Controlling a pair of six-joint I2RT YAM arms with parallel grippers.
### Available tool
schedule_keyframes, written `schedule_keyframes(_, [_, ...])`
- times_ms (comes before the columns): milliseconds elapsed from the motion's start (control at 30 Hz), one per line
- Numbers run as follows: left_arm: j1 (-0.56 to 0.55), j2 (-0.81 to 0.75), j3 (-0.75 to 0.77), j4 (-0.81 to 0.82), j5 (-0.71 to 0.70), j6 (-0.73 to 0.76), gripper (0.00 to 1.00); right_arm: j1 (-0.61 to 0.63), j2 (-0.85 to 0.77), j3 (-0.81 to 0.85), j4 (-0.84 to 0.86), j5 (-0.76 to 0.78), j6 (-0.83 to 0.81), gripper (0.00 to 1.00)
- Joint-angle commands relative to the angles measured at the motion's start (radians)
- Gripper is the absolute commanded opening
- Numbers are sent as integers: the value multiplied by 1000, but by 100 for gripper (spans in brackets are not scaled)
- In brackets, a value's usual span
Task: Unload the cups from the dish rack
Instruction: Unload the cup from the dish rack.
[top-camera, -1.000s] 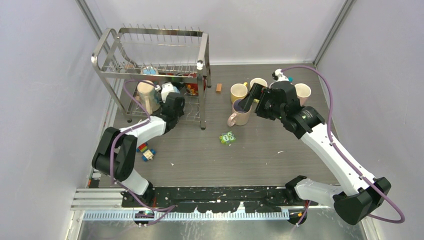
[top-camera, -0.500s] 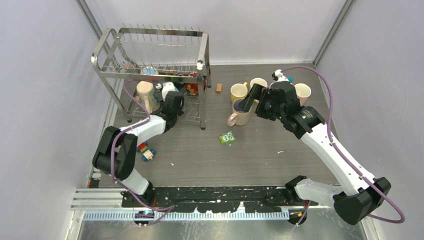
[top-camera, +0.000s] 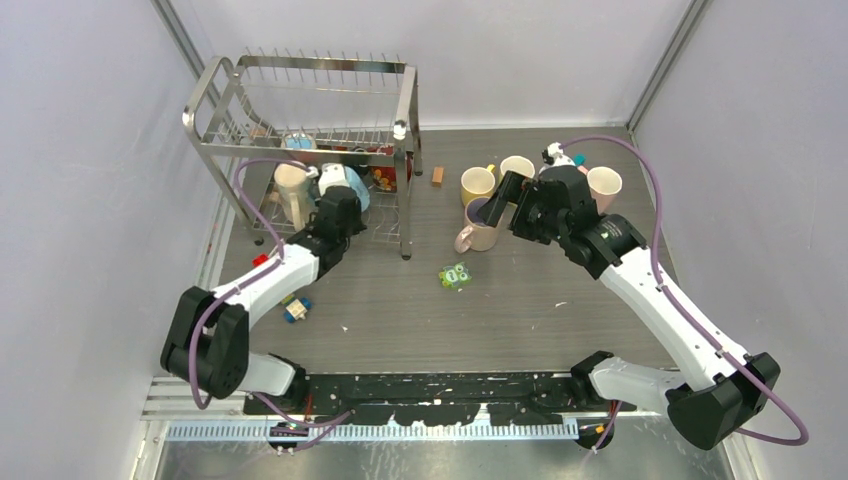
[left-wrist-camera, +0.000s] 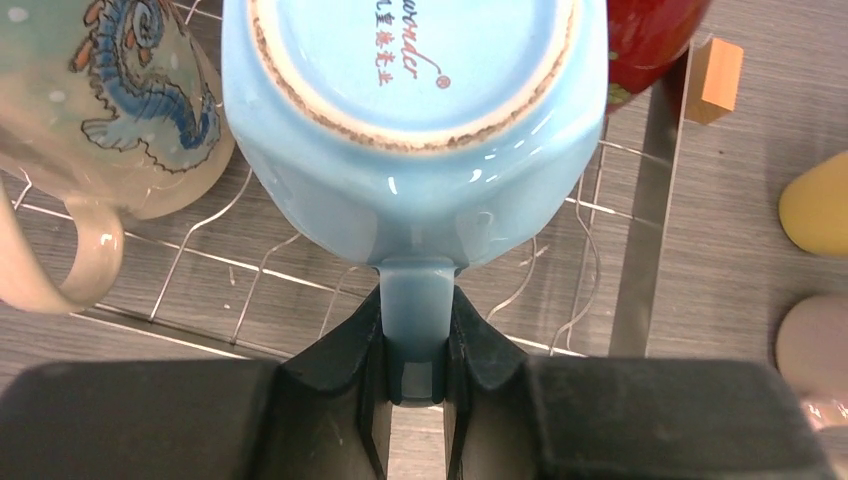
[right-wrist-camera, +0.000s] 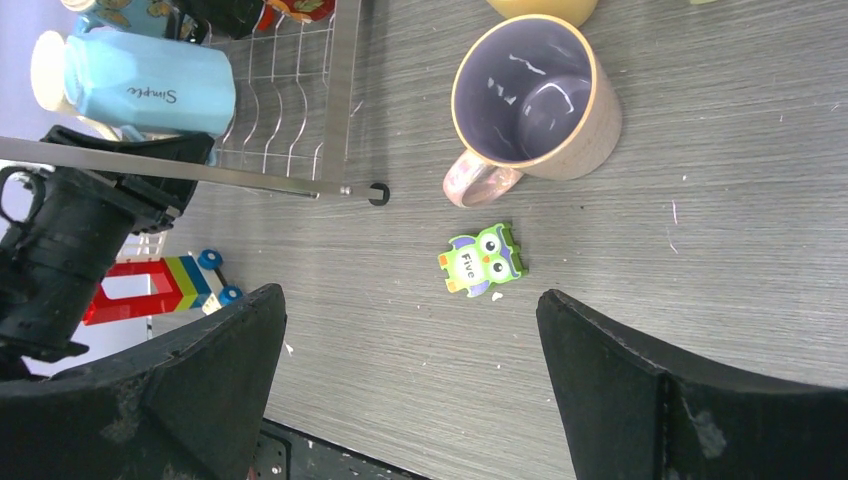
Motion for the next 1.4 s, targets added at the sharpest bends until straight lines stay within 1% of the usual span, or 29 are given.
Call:
schedule_keyframes(0, [-36, -100, -10, 50, -45, 1, 0, 5, -10, -10, 50, -3, 9, 100])
schedule_keyframes(100, [-60, -141, -22, 13, -70, -19, 0, 6, -11, -16, 58, -8, 12, 100])
schedule_keyframes(267, [-85, -189, -13, -120, -108, -79, 0, 5, -12, -25, 69, -11, 13, 100])
schedule_keyframes(367, [-109, -224, -22, -166, -121, -106, 0, 6, -14, -34, 78, -13, 16, 100])
schedule_keyframes(633, [-187, -319, -26, -327, -105, -207, 0, 6, -13, -55, 103, -22, 26, 100])
schedule_keyframes(733, [-200, -359, -31, -394, -55, -275, 0, 6, -13, -68, 115, -29, 34, 100])
schedule_keyframes(767, [-201, -375, -38, -404, -30, -300, 0, 6, -13, -74, 119, -57, 39, 100])
schedule_keyframes(933, [-216, -442, -67, -436, 102, -436, 0, 15, -25, -124, 151, -100, 76, 100])
schedule_keyframes(1033, [-224, -474, -79, -436, 174, -517, 0, 42, -39, -152, 172, -103, 98, 100])
schedule_keyframes(1167, [-241, -498, -92, -410, 271, -628, 0, 109, -50, -188, 210, -80, 137, 100])
schedule_keyframes(1300, [-271, -514, -101, -388, 310, -731, 0, 192, -73, -227, 276, -5, 188, 100])
schedule_keyframes(1367, [-273, -525, -110, -354, 334, -782, 0, 217, -73, -247, 318, -6, 222, 100])
